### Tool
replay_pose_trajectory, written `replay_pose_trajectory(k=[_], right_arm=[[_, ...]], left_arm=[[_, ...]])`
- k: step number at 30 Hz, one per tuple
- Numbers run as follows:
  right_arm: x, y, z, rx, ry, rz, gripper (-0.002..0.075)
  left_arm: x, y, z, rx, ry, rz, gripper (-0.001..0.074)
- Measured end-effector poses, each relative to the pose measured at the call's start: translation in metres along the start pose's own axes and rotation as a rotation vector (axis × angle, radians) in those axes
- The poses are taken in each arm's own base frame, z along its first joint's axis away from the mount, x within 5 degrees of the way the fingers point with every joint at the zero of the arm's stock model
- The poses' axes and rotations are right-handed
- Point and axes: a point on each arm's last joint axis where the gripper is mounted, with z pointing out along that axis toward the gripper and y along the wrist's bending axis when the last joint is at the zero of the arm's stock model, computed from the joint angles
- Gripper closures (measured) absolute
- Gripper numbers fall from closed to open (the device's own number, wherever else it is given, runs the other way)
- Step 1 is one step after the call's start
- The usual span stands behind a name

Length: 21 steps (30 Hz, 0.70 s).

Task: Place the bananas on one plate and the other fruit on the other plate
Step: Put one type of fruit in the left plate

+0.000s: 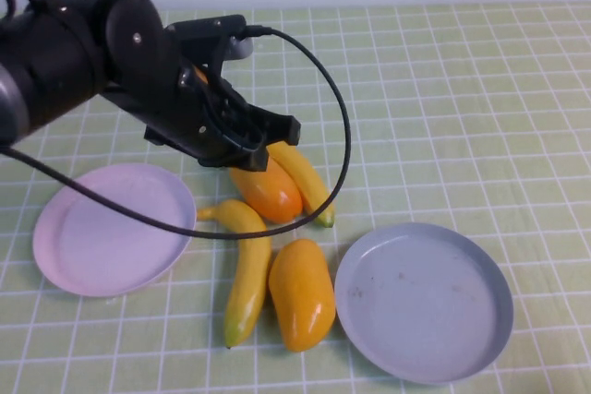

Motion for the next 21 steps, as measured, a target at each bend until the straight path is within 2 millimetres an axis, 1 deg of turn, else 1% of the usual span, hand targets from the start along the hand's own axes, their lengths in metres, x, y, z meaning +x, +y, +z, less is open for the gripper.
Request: replay_pose_trajectory(k=[2,4,6,9,11,13,14,15,17,21], right_arm=[[0.000,0.000,0.000,0.000,0.000,0.000,0.0743],[0.000,0.000,0.000,0.000,0.000,0.000,0.0743],[0.000,0.000,0.000,0.000,0.000,0.000,0.0743],[0.000,0.000,0.000,0.000,0.000,0.000,0.0743],[0.000,0.000,0.000,0.000,0.000,0.000,0.0743],[0.000,0.000,0.000,0.000,0.000,0.000,0.0743],[0.000,0.000,0.000,0.000,0.000,0.000,0.0743],[0.000,0.000,0.000,0.000,0.000,0.000,0.0743],[0.000,0.000,0.000,0.000,0.000,0.000,0.0743],[0.000,0.000,0.000,0.000,0.000,0.000,0.0743]], left_arm=[[-0.005,-0.002,0.003,-0.001,0.000,-0.005,0.0731],[-0.011,-0.004,0.005,-0.003,-0.006,-0.001,0.0703],[-0.015,-0.003,0.008,-0.017,-0.006,0.012,0.0632],[-0.018,-0.001,0.016,-0.035,-0.001,0.022,0.0448],[-0.019,0.001,0.025,-0.041,0.002,0.007,0.0288],[-0.019,0.003,0.033,-0.044,0.009,-0.005,0.0176],[-0.019,0.004,0.038,-0.047,0.016,-0.009,0.0138],[-0.019,0.005,0.042,-0.049,0.022,-0.016,0.0113],[-0.018,0.007,0.049,-0.057,0.034,-0.038,0.0087],[-0.017,0.011,0.061,-0.081,0.049,-0.090,0.0073]])
